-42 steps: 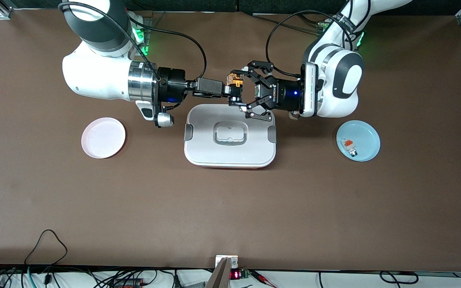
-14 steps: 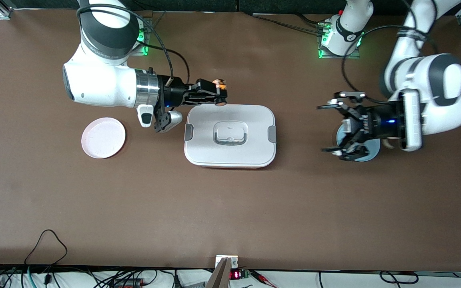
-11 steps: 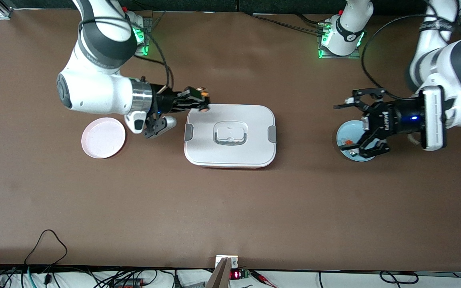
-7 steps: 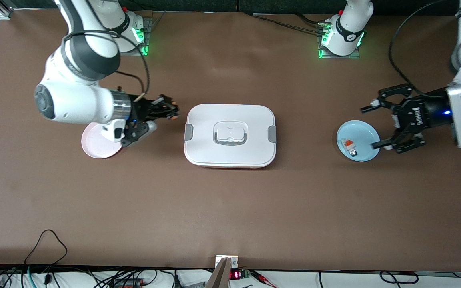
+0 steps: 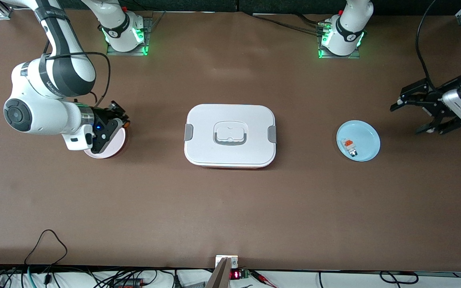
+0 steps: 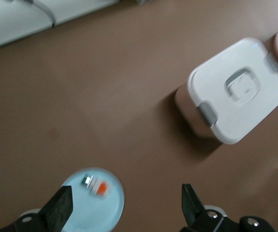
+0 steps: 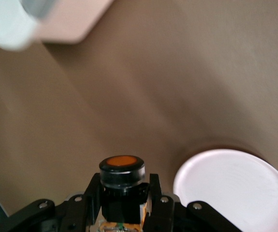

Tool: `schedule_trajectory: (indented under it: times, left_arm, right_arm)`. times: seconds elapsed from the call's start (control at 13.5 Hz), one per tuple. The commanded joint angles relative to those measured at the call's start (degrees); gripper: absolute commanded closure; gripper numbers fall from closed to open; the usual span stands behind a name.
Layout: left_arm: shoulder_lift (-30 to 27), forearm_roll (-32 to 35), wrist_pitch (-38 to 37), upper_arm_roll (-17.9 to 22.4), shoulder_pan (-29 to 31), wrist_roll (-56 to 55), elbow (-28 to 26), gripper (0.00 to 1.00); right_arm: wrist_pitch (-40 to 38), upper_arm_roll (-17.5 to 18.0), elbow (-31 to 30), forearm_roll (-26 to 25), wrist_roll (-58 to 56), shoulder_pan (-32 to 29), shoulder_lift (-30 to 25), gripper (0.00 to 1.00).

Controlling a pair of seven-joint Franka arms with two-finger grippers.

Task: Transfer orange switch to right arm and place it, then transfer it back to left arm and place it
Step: 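Move the switch with the right gripper over the white plate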

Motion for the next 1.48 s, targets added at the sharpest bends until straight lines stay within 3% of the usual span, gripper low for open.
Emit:
schedule_trajectory:
  times: [0.0,0.22,0.37,0.52,0.67,0.96,1.19,1.41]
  left_arm:
    - [-2.3,13.4,-7.5,1.0,-5.6,-12.6,3.3,0.01]
    - [-3.1,19.1,-11.4,0.9,-7.7,-19.8,3.4,0.01]
    - [-3.1,23.3,-11.3,1.1,-7.5,-19.3,3.4,0.01]
    - [-2.8,25.9,-11.0,1.1,-7.4,-20.8,3.4,0.01]
    - [-2.7,26.4,-10.7,1.1,-7.0,-25.7,3.2,0.01]
    - [-3.0,26.2,-13.6,1.0,-7.5,-26.4,3.0,0.01]
    - [-2.9,26.7,-11.3,0.9,-8.0,-26.5,3.5,0.01]
    - [-3.0,23.7,-9.3,5.2,-10.4,-26.9,4.2,0.01]
  right_arm:
    - [4.4,0.9,-4.5,-3.7,-8.3,-3.1,-0.9,0.79]
    - [11.2,0.9,-9.2,-4.5,-17.2,-5.9,-1.1,0.79]
    - [14.4,0.9,-10.4,-9.8,-23.2,-7.0,-1.1,0.78]
    - [15.2,0.9,-10.5,-11.5,-25.5,-8.8,-1.0,0.78]
    - [19.4,0.9,-12.3,-13.5,-27.9,-10.0,-1.0,0.78]
    - [30.0,0.9,-18.6,-13.8,-31.1,-11.1,-0.9,0.78]
    - [38.2,0.9,-23.9,-13.9,-32.2,-11.2,-0.4,0.78]
    - [42.9,0.9,-25.9,-13.9,-36.3,-11.6,-0.2,0.78]
